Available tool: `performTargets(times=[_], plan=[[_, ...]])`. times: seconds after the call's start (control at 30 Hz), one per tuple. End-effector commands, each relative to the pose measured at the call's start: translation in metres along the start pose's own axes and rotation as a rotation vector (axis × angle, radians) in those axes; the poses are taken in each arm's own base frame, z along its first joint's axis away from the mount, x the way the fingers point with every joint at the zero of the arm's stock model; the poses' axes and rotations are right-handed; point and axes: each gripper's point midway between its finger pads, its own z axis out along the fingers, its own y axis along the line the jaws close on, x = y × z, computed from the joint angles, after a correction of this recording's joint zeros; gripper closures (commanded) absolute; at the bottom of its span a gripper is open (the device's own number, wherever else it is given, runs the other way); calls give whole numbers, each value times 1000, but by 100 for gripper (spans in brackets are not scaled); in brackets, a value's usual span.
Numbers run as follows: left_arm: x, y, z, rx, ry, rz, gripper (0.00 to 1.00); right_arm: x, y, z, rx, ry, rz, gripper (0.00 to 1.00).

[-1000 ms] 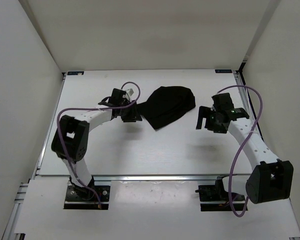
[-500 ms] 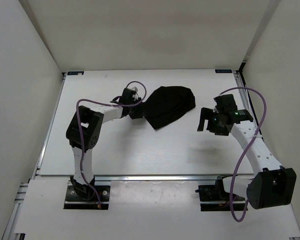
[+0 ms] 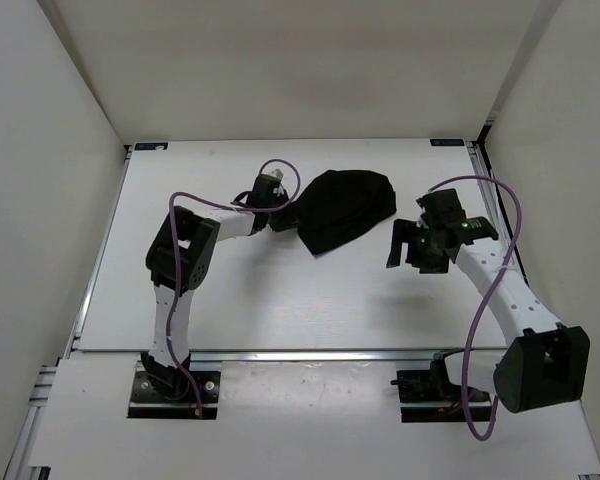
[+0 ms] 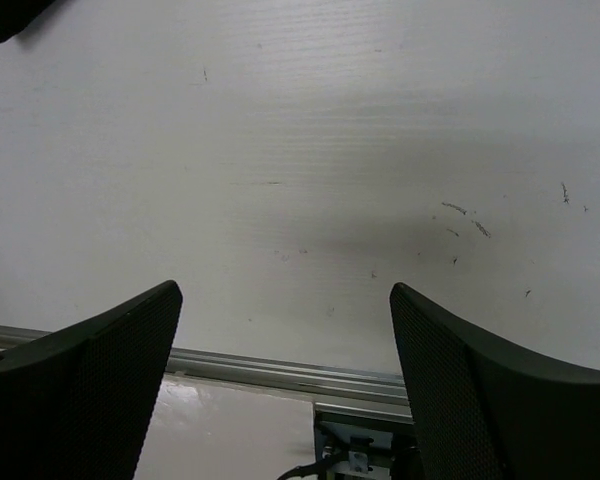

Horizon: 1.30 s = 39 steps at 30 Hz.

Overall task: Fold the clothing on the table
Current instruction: Flatten the skirt out

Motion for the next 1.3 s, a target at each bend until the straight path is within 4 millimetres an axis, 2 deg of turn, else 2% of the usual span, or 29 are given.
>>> performTargets(times=[0.0,0.07,0.13,0.2,0.23,0.3,0.4,0.43,0.5,0.57,0.6,0.63,0.73,0.77,0.87,1.0,1.07,1.13,1.27], plan=[[24,-4,5,15,66,18,100,-3,6,0,-22,16,-14,12],[21,-17,-5,53,68,44,100,-5,11,3,-30,15,-24,14],[18,-17,-22,58,83,60,100,-8,12,4,-37,9,-24,14],[32,2,-42,17,143,73,100,-11,14,8,-39,-2,-24,14],[22,6,-58,15,128,73,100,-10,16,9,-46,7,-29,14],[27,25,-90,-42,149,96,100,-11,14,12,-34,5,-26,13],[51,58,-144,-89,169,85,100,-16,7,16,-4,2,-16,14],[54,64,-155,-103,181,74,100,-20,4,16,-2,-4,-2,14],[71,67,-179,-67,205,64,99,-28,6,19,-19,-10,10,15],[75,60,-191,-19,219,49,91,-39,11,21,-46,-25,4,15],[79,50,-196,9,237,50,85,-47,19,25,-73,-22,-17,15],[78,43,-199,23,233,55,77,-55,29,28,-91,-22,-45,15],[51,11,-209,89,184,85,66,-69,60,41,-134,9,-130,15],[46,4,-210,108,188,91,48,-67,68,51,-135,42,-154,16],[4,-22,-224,145,113,148,46,-81,95,55,-126,45,-244,17],[-30,-35,-229,116,41,235,39,-76,118,63,-130,80,-322,17],[-41,-37,-217,78,17,319,42,-71,128,66,-153,89,-341,17],[-40,-28,-189,4,38,424,43,-73,129,67,-158,88,-328,17],[-38,-20,-154,-42,54,508,41,-69,127,64,-161,101,-319,17]])
